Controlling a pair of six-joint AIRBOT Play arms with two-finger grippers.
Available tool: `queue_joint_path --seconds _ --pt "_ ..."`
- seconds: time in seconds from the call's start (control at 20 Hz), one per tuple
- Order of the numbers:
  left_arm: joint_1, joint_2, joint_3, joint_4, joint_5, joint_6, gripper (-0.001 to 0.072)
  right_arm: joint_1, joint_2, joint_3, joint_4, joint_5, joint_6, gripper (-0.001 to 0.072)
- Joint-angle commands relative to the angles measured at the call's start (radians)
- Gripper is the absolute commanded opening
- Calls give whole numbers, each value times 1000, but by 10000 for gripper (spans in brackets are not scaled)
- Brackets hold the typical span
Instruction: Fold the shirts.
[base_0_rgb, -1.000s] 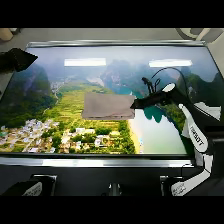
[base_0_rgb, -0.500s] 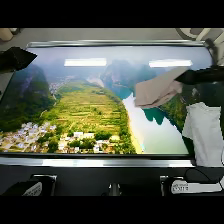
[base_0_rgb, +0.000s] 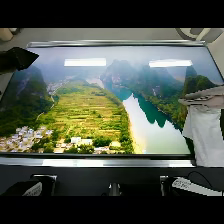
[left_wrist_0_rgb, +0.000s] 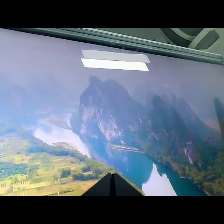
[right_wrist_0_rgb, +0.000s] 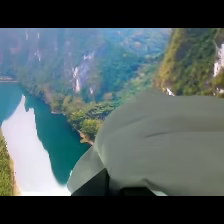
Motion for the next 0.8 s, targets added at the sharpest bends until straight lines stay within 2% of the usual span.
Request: queue_joint_path --seconds 0.0,0.1,0.35,0.45,0.5,0.6,0.75 --pt "-42 0 0 1 0 31 29 -103 26 4 -12 49 47 27" --pt "-66 0 0 1 0 47 29 -117 37 4 -85 90 48 27" --pt "-76 0 0 1 -1 53 29 -117 45 3 -387 190 87 27" --pt "-76 0 0 1 0 56 29 -115 45 -10 -560 266 34 27" --pt "-76 0 0 1 0 56 29 -115 54 -42 -663 279 2 27" --pt "-76 0 0 1 0 56 29 -116 101 -156 -770 277 12 26" --pt "-76 0 0 0 0 56 29 -116 135 -384 -779 226 33 27"
